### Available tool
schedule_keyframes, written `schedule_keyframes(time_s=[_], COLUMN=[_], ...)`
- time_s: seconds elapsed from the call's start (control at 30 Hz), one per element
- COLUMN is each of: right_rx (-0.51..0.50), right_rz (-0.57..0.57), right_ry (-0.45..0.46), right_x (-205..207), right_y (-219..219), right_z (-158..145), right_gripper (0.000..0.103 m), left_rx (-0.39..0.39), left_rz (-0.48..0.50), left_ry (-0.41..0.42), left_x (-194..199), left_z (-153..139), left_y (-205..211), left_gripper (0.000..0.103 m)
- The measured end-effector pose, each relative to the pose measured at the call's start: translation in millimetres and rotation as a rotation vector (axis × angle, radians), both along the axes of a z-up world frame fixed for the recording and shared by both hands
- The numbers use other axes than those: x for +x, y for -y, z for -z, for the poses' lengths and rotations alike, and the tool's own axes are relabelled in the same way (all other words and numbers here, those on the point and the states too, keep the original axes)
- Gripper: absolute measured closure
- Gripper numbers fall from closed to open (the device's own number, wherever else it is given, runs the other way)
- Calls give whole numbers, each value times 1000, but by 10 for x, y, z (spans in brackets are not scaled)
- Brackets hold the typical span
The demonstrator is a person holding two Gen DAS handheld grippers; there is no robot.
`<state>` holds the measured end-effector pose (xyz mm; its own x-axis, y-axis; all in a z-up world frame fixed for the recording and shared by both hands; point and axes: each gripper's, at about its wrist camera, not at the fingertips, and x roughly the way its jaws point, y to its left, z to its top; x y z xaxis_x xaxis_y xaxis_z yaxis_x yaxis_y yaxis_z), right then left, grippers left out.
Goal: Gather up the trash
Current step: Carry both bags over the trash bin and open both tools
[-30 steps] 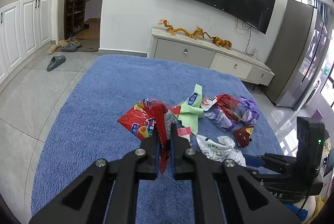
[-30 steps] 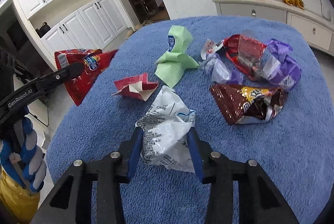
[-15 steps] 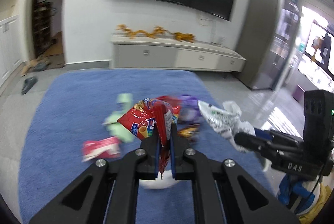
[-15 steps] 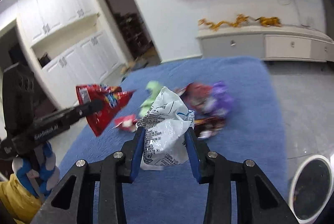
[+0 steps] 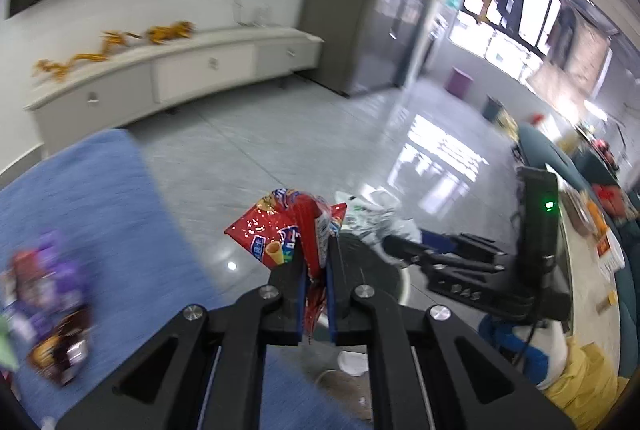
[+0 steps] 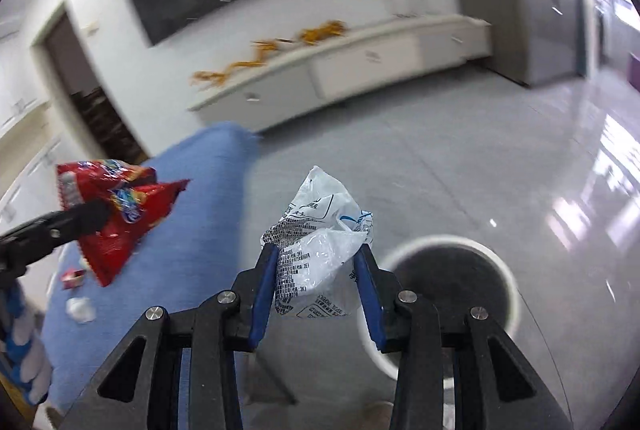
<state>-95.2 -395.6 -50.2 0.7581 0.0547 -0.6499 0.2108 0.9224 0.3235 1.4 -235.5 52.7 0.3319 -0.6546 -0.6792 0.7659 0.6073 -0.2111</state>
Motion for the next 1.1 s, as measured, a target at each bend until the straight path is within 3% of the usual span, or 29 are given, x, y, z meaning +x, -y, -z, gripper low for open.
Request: schedule_keyframes(time_s=[0.13,0.3,0.37,0.47,0.5,0.53,0.6,0.83,1.1], right_rx=[47,72,79,78,82,84,84,41,-73], right_rz=[76,134,155,191,201,215,228,206,80], right_ry=[-53,-128,-152,-181,-187,-196,-206,-157,-71], right_x=[-24,7,-5,-54,-74,-112,-138,-109,-188], right_y=[415,703,753,846,867,894,926,762,145], right_z=[334,721,844,965,989,1020,1044,709,209], right_gripper=[65,64,57,51,50,50,50,50,50], left_rx=[33,66,73,75,75,74,81,168,214], left_rz=[70,110,126,130,126,118,113,44,-44], left_ry=[-65,-119,-155,-194,-200,-201,-203,-45,92], left_x=[72,157,205,254,275,292,272,50,-196], left_z=[272,565,676,806,828,849,866,683,475], left_y=[649,1140,1290,1406,1408,1401,1377,1050,441], left_gripper=[96,94,93,68,53,48,48,48,48])
